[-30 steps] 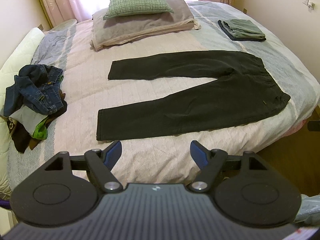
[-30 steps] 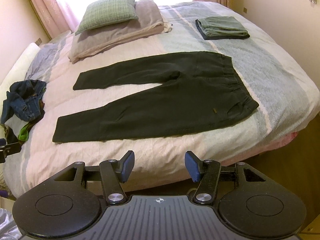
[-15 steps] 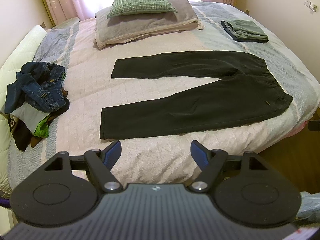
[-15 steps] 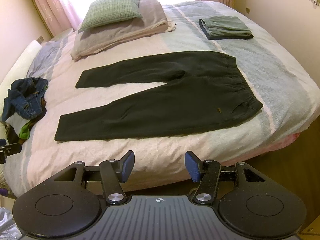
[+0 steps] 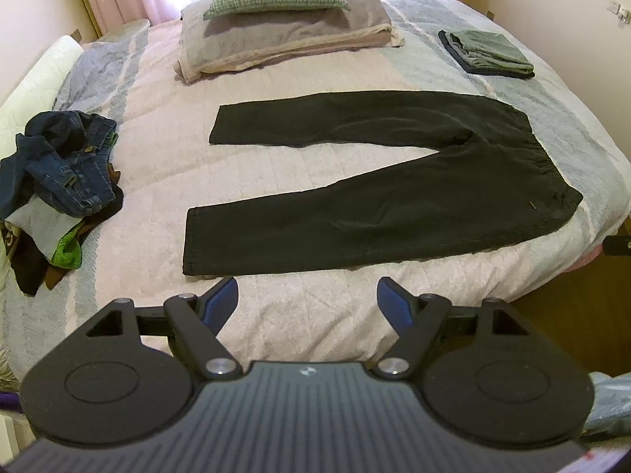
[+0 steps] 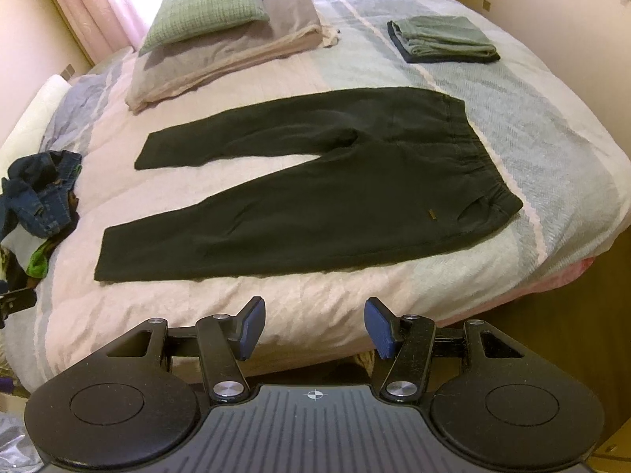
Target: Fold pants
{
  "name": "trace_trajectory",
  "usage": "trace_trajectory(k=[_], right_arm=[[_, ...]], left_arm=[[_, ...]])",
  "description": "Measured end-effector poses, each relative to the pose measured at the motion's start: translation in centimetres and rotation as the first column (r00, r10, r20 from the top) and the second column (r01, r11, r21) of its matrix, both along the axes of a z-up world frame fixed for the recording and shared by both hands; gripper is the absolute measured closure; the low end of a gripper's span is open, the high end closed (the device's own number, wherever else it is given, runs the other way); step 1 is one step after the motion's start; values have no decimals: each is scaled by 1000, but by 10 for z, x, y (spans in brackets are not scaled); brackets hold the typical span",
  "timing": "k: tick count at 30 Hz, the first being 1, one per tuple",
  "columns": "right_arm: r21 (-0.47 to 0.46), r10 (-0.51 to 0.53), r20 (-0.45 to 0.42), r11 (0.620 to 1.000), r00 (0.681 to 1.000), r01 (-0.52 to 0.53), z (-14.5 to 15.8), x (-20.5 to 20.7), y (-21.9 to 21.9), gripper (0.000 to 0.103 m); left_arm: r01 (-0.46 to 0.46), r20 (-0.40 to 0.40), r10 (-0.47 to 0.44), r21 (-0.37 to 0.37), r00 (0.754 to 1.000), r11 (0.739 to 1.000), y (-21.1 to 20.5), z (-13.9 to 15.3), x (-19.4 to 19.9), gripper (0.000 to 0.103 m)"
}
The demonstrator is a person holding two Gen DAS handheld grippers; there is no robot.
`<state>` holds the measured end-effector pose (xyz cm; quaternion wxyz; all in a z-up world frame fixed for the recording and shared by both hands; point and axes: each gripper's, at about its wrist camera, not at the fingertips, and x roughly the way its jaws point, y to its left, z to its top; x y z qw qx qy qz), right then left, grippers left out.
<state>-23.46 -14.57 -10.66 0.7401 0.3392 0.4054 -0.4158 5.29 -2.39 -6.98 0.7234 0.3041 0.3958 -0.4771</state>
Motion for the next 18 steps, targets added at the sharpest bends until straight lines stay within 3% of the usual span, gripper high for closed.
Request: trace_trajectory(k=[7,18], right_arm=[[22,2,-2,1000,1000,-2,-17,6,-58,50],[79,10,-28,997,1000,-8,-54,3,-201,50]], left_arm=[[-52,-2,52,21,999,998,-48,-18,17,28],[-54,-11,55,80,998,995,-192,-60,25,28]])
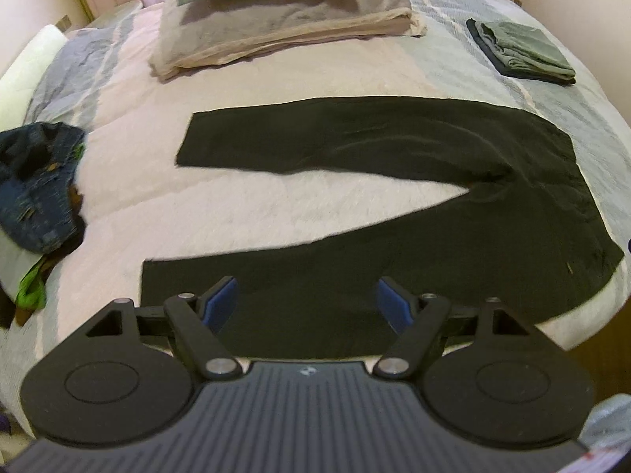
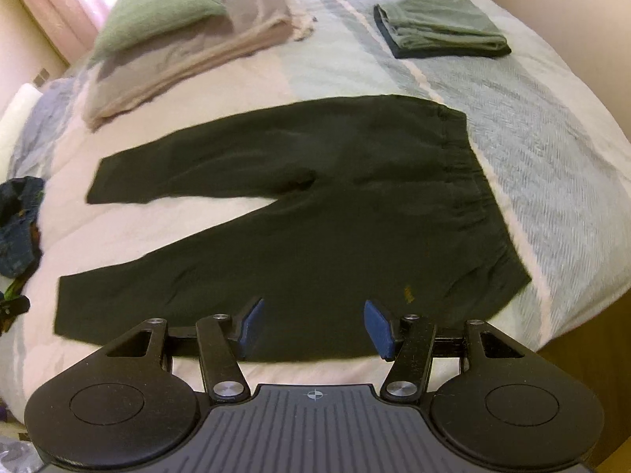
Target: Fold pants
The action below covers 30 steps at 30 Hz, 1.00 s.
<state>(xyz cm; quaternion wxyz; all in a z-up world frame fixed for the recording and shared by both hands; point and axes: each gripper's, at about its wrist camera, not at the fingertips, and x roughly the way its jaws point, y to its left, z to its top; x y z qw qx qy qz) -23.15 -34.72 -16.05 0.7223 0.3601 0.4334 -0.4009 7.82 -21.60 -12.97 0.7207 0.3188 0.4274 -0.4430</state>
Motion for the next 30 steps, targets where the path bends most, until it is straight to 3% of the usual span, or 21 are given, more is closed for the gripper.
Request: trace_trajectory(k=[5,11,19,21,24,30], right_arm=[[37,52,-36,998,998,-51,-25,2,-67,50],[93,120,-106,990,987,-110,-75,12,-137,50],[22,238,-138,971,962,-237,-131,25,-226,50],[-19,269,-124,962,955,-274,-139,31,-248,50],[-81,312,-108,944,944,-321,-156,43,-281,50],[-167,405,-102,893,909,-417,-185,78,-333,50]], left_arm=[[14,-11,-14,16,1000,1000,-60,-26,4,28],[102,-16,-102,25,995,994,-131,-74,17,29],[244,8,-244,-29,970,969,-230,-134,54,35],[311,28,-310,-47,950,949,-255,-149,63,45],[438,73,-433,-72,898,896,-295,-174,76,51],[604,164,-593,-21,788,797,-349,-221,108,51]])
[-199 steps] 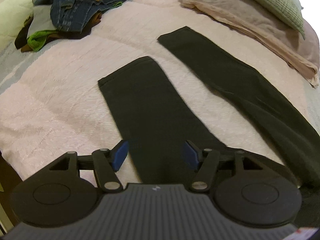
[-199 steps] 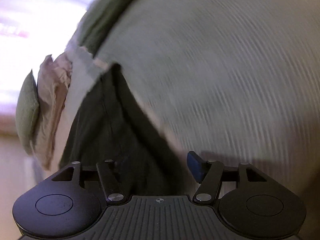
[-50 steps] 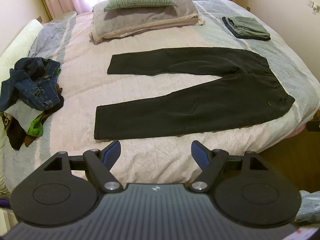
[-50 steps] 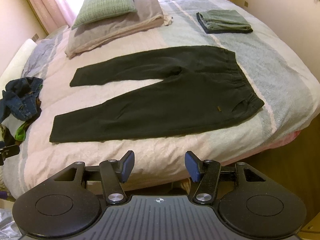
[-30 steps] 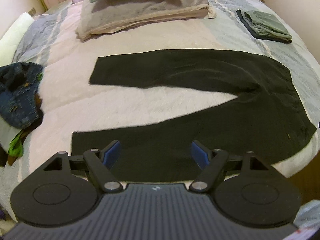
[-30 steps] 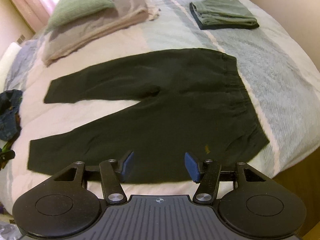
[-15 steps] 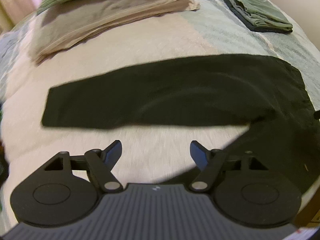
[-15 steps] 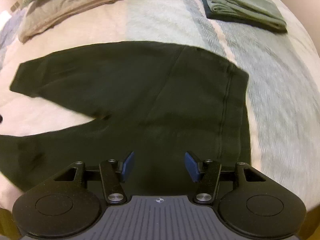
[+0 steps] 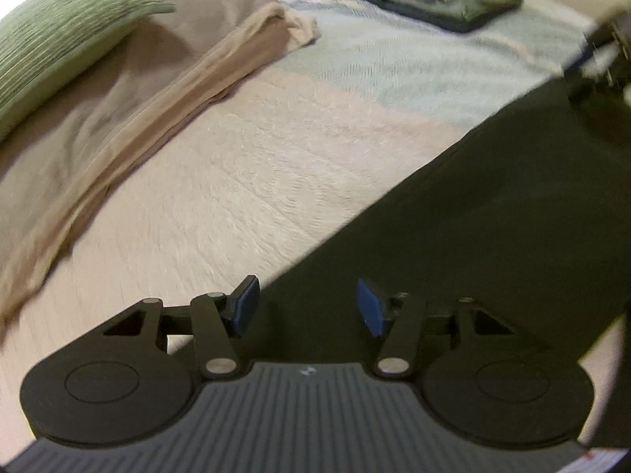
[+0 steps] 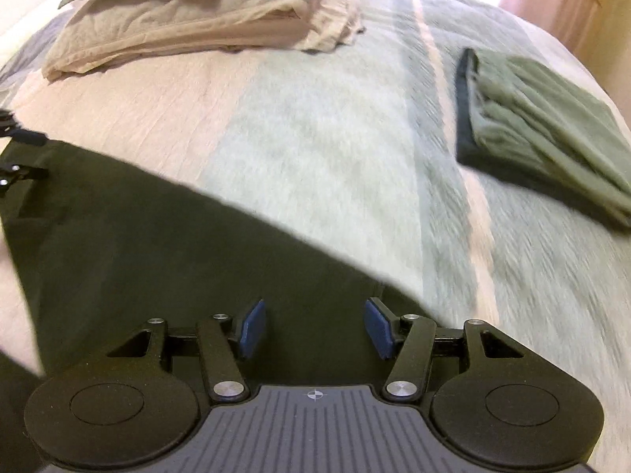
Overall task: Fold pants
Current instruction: 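Grasp the trouser leg hems with the left gripper while the right gripper grasps the waistband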
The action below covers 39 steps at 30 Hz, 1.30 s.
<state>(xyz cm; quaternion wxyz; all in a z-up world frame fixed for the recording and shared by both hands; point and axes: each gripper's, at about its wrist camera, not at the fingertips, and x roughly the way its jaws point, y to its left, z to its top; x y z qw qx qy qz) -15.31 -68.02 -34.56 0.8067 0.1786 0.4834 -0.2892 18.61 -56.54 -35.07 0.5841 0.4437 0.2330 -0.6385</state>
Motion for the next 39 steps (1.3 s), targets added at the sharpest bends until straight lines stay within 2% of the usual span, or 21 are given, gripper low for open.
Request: trace_trajectory(k=[4,6,8,11,13,15,16,17,18,21,24,26,29,31,33,35,36,37,38,39], right_arm=[[-8,48,-9,999,999,-48,-24,13,-29,50],[22,57,-4,998,998,-57,-35,16,-42,50],[78,55,9,995,998,-55,-40,18,-54,50],[125,63,21,990,998,-65,-42,20,-64,49],[154,73,9,985,997,-73,-46,23,-67,48],[186,75,22,979,997,-78,-48,23,-68,51],[176,87,18,980,996,-89,-47,24,-65,63],[152,129,1,980,992,-127,-44,25,-59,74],[112,164,-20,981,986,-161,-41,25,-52,85],[-6,192,-26,981,981,-192,-21,19,-27,89],[-148,203,-35,967,979,-206,7,14,8,91],[-265,214,-46,939,976,-219,31,6,41,91],[-427,243,-81,868,967,-254,67,-9,110,92],[-486,256,-100,831,962,-271,86,-24,161,92],[-502,257,-130,816,958,-286,98,-40,220,92],[-484,247,-167,823,954,-298,98,-53,270,92],[-450,234,-181,844,955,-292,93,-57,295,90],[-382,219,-203,880,954,-283,84,-63,318,88],[-336,199,-221,903,955,-266,74,-67,335,86],[-282,166,-248,930,954,-235,61,-71,352,83]], left_arm=[[80,31,-82,61,996,995,-17,-28,19,47],[101,26,-103,81,994,992,-21,-39,31,32],[105,3,-105,85,994,991,-25,-45,41,24],[122,-29,-119,108,992,987,-29,-53,49,23],[136,-40,-132,118,990,984,-31,-58,49,28],[162,-64,-155,121,986,979,-29,-58,46,54],[183,-70,-176,117,982,976,-25,-56,43,62],[207,-58,-202,107,978,972,-20,-55,38,78],[231,-18,-230,96,973,968,-13,-54,31,85],[241,95,-247,70,964,968,1,-50,20,93],[221,186,-216,-2,958,975,20,-29,8,93],[177,220,-157,-77,963,981,45,-4,0,93],[102,210,-65,-173,976,980,107,39,-14,94],[44,162,-10,-204,987,978,158,63,-25,94],[-15,104,37,-205,994,979,216,78,-39,94],[-79,41,87,-166,995,983,264,76,-55,93],[-108,9,110,-123,994,986,283,69,-60,89],[-145,-25,144,-64,989,987,303,59,-65,87],[-193,-49,193,-6,980,981,321,47,-69,81],[-229,-65,232,44,971,972,334,37,-71,80]])
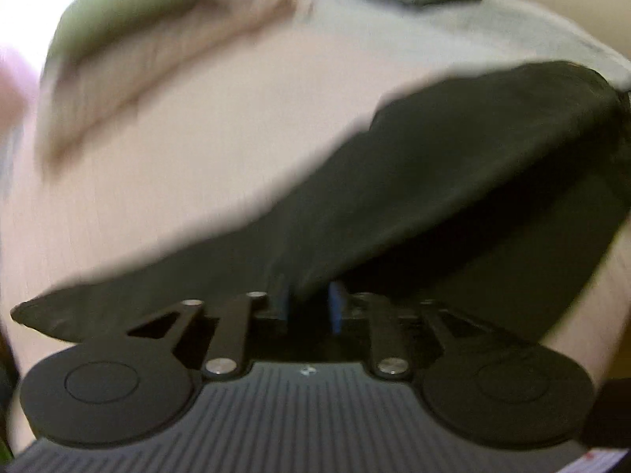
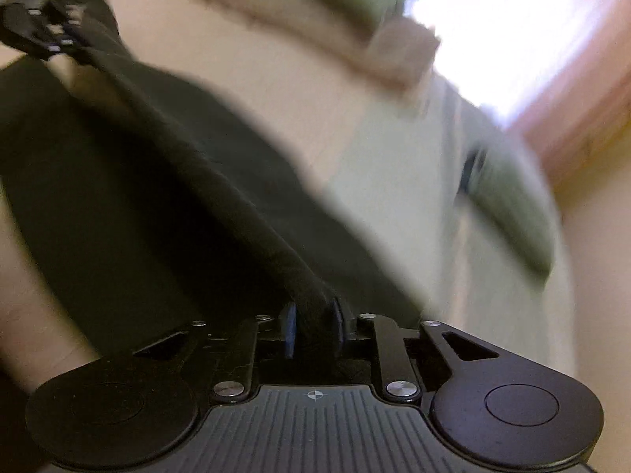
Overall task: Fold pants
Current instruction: 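Grasp the trouser leg hems with the left gripper while the right gripper grasps the waistband, then lift the trousers with both grippers and lay one leg over the other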
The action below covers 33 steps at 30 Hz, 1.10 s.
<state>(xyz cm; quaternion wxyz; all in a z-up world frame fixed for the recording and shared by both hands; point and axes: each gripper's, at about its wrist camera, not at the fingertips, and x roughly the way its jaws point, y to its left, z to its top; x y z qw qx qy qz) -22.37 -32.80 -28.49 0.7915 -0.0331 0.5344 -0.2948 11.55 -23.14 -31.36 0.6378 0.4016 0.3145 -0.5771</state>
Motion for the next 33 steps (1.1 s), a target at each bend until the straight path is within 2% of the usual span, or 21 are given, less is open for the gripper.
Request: trace_trajectory(k=[2,3,5,7,8,9,10,11,12,14,16,17,18,20,22,25,26,27,31,32,33], right_arm=[[100,-101,-63,989,993,107,-22,-6,20,83],[137,-162,-64,976,985,170,-30,-10,25,83],[218,-318,-14,924,948,314,-37,-24,26,82],[298,-493,60,839,868,456,-37,-42,16,80],[338,-572,103,790,814,512,-34,-54,8,79],[380,-655,152,730,740,568,-32,-66,0,74],[419,-722,188,672,666,611,-31,-76,-10,68],[470,-794,223,596,566,651,-31,-89,-19,64],[519,-846,249,528,472,672,-32,-102,-28,60],[634,-929,278,369,245,680,-40,-126,-43,55],[711,-953,283,284,108,644,-47,-142,-49,53],[732,-954,291,268,69,626,-49,-145,-50,53],[740,-953,299,265,51,618,-51,-148,-52,53],[734,-949,312,277,55,619,-49,-154,-58,52],[723,-946,314,289,75,627,-49,-157,-62,52],[728,-950,307,276,62,628,-55,-165,-65,52],[734,-951,305,269,51,624,-57,-168,-65,52],[740,-952,304,262,39,620,-58,-170,-65,52],[755,-950,311,252,8,606,-62,-182,-68,52],[761,-950,314,253,3,597,-63,-184,-68,52],[767,-949,315,255,1,588,-63,-186,-67,52]], left_arm=[[-63,-63,67,58,996,996,27,-14,1,80],[-80,-90,87,71,992,994,36,-16,4,79],[-130,-124,139,77,982,988,52,-15,14,74],[-219,-161,226,60,961,974,64,-10,36,70],[-291,-192,296,52,936,955,69,-9,50,68],[-362,-222,363,46,905,931,73,-8,63,67],[-446,-256,441,42,860,894,77,-8,80,67],[-525,-290,513,39,808,850,81,-9,96,67],[-606,-330,583,38,743,794,86,-11,113,67],[-752,-423,697,54,579,657,96,-18,147,67],[-840,-513,743,74,429,537,101,-28,173,67],[-869,-537,755,79,375,488,100,-33,183,67],[-891,-557,760,77,334,447,100,-38,191,67],[-912,-594,753,74,285,403,83,-46,210,67],[-918,-613,747,87,258,388,79,-52,218,66],[-918,-607,762,130,224,374,77,-65,227,67],[-919,-605,765,132,221,371,80,-64,223,82],[-921,-583,776,115,240,371,81,-59,222,102],[-897,-586,722,-18,368,442,88,-25,210,102],[-888,-568,727,-17,387,459,88,-23,206,100],[-882,-547,739,2,393,471,87,-25,203,96]])
